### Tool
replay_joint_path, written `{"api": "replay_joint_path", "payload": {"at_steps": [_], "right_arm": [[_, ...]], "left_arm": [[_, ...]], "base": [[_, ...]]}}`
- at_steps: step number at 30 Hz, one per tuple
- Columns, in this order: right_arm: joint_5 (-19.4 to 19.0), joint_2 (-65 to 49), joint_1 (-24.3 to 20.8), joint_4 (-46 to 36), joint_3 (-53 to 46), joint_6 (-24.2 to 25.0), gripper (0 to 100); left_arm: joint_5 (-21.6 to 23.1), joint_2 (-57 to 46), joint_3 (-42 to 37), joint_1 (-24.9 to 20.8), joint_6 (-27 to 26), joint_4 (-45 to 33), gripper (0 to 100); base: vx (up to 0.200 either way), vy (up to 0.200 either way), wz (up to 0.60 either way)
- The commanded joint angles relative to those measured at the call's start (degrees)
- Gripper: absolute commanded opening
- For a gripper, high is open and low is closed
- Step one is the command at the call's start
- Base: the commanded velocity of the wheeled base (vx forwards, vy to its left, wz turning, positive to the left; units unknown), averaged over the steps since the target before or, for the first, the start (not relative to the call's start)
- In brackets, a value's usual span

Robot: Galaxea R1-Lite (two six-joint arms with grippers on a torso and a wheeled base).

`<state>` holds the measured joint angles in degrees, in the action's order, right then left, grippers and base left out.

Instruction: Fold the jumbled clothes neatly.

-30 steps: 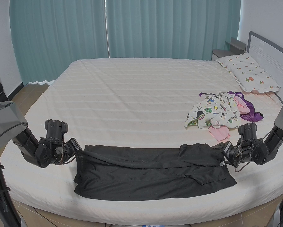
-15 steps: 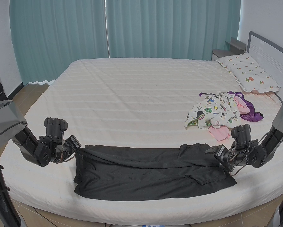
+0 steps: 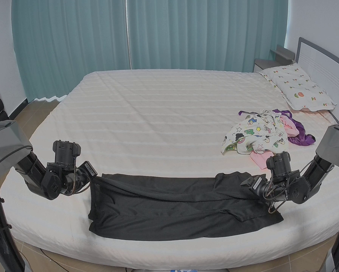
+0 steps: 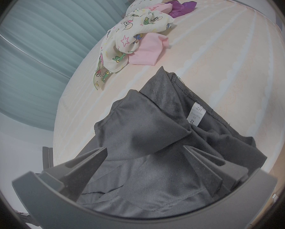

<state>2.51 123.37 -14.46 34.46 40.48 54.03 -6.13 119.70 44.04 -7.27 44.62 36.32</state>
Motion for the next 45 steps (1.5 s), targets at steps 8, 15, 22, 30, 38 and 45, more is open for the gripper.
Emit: {"api": "replay_joint_path", "payload": {"at_steps": [8,15,22,30,38,45], "right_arm": [[1.0,3.7,-0.1,-0.1,3.5,1.8,100],[4.0,5.6,-0.5,-0.1,5.0,2.0,0],[5.7,4.8,-0.9,-0.2,4.3,2.0,0],[5.5,1.5,1.4,0.6,7.1,2.3,0],[6.3,0.2,2.4,2.0,17.7,6.9,0],[8.1,1.7,1.7,9.4,12.1,5.9,0]], "left_arm": [[0.0,0.0,0.2,0.0,0.0,0.1,0],[-0.1,-0.2,0.2,0.0,0.0,0.1,0],[-1.2,0.3,0.2,0.0,-0.1,0.5,0],[-1.8,0.5,3.7,0.1,-0.1,2.7,0],[-4.9,3.3,12.5,0.3,0.9,3.4,0],[-7.7,5.4,9.0,1.0,3.5,8.5,0]], "base": [[0.000,0.000,0.00],[0.000,0.000,0.00],[0.000,0.000,0.00],[0.000,0.000,0.00],[0.000,0.000,0.00],[0.000,0.000,0.00]]}}
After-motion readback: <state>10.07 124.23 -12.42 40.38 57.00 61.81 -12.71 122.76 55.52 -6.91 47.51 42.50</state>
